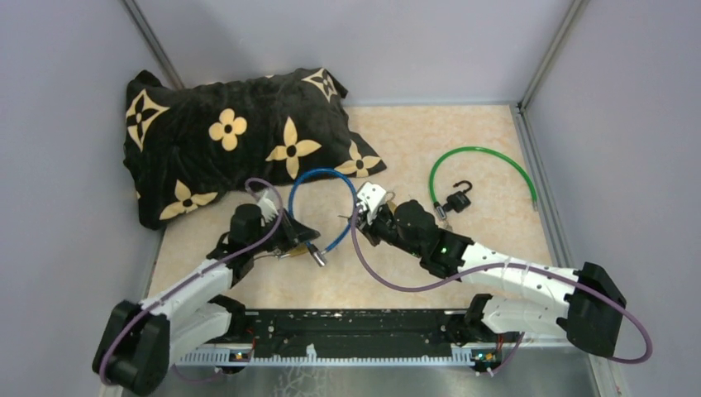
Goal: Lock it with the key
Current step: Place the lock at the center of the board, then place the key at the center of the board.
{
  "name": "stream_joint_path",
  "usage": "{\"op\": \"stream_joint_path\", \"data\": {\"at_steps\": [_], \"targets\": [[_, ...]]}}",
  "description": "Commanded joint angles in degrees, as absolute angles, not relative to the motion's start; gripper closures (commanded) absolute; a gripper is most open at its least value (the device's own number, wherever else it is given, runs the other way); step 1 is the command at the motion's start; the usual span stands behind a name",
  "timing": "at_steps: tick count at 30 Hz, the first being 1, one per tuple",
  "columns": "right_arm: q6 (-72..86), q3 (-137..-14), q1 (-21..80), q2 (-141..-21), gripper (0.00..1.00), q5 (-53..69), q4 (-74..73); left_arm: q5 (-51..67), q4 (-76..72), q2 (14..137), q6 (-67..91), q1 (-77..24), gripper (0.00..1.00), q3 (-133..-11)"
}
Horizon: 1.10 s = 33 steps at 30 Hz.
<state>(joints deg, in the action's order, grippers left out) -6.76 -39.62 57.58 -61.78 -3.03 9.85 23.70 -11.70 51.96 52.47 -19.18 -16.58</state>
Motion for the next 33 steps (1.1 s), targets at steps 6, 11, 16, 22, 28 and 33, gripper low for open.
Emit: {"op": "stream_joint_path", "data": {"at_steps": [6,11,16,22,28,33], "targets": [[7.9,-34.1,57.4,-61.5,1.0,-3.9,15.4,16.2,-23.6,69.4,50.5,-34.2,0.95,-19.5],[11.5,-37.2,57.5,-68.8,1.0,-6.0,13.7,11.2,-27.2,71.9,45.0,-42.4,0.5,-17.6],[16.7,-41.1,57.3,-76.8,1.0,-11.5,8.9,2.6,-19.7,65.9,47.9,-42.0,0.06,-14.1],[21.8,-51.5,57.2,-90.1,1.0,-12.6,0.5,4.1,-15.6,58.5,49.7,-36.3,0.01,-11.7],[23.4,-63.2,57.5,-100.0,0.93,-14.9,-12.6,7.2,-15.1,50.8,52.8,-27.9,0.01,-9.8],[23.3,-69.1,57.7,-100.3,0.29,-20.4,-20.6,8.2,-13.7,44.0,54.2,-23.0,0.01,-8.5]]}}
